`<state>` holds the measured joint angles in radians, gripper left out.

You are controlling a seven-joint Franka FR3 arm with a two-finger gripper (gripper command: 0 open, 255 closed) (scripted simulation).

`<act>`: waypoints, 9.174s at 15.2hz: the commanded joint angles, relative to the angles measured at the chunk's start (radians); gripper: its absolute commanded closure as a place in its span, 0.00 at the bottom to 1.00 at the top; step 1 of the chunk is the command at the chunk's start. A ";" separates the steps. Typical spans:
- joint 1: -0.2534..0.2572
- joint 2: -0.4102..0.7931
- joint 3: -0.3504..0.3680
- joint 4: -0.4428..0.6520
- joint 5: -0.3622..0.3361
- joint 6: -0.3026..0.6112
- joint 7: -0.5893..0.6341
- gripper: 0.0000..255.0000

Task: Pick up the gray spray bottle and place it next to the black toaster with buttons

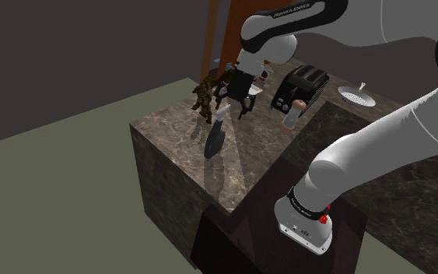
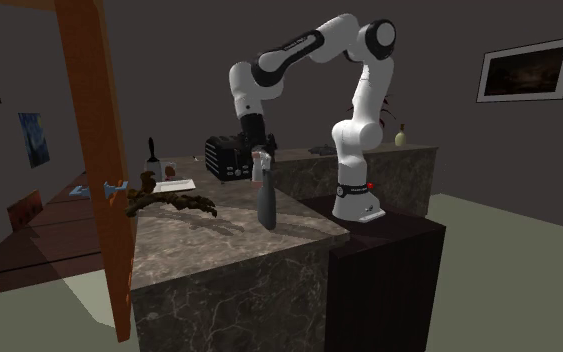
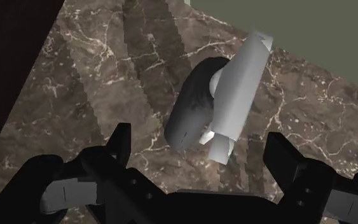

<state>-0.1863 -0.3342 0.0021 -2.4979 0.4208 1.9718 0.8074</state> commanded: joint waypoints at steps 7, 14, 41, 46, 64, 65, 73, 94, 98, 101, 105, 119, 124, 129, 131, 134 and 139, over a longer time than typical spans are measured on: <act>-0.002 0.122 -0.010 -0.103 0.218 0.174 0.112 0.00; 0.021 0.160 0.007 -0.125 0.263 0.237 0.089 0.00; 0.002 0.030 0.003 -0.076 0.187 0.084 0.200 1.00; -0.005 -0.012 0.001 -0.046 0.164 0.020 0.240 1.00; -0.018 -0.107 -0.012 0.111 0.110 -0.203 0.362 1.00; -0.018 -0.110 -0.013 0.121 0.108 -0.215 0.369 1.00; -0.019 -0.125 -0.020 0.212 0.096 -0.310 0.416 1.00; -0.057 -0.066 -0.129 0.480 0.032 -0.557 0.398 1.00; -0.087 -0.009 -0.203 0.546 -0.006 -0.610 0.309 1.00; -0.109 0.045 -0.258 0.608 -0.030 -0.651 0.241 1.00; -0.141 0.133 -0.328 0.709 -0.051 -0.707 0.145 1.00; -0.361 0.622 -0.523 1.297 0.023 -0.983 -0.199 1.00; -0.462 0.768 -0.530 1.478 0.072 -1.048 -0.256 1.00; -0.423 0.726 -0.535 1.345 0.037 -0.958 -0.281 1.00; -0.411 0.714 -0.536 1.299 0.027 -0.925 -0.289 1.00; -0.397 0.700 -0.537 1.237 0.015 -0.878 -0.300 1.00; -0.378 0.684 -0.537 1.147 0.000 -0.805 -0.318 1.00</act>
<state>-0.5668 0.3505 -0.5353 -1.3349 0.4231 1.1523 0.4937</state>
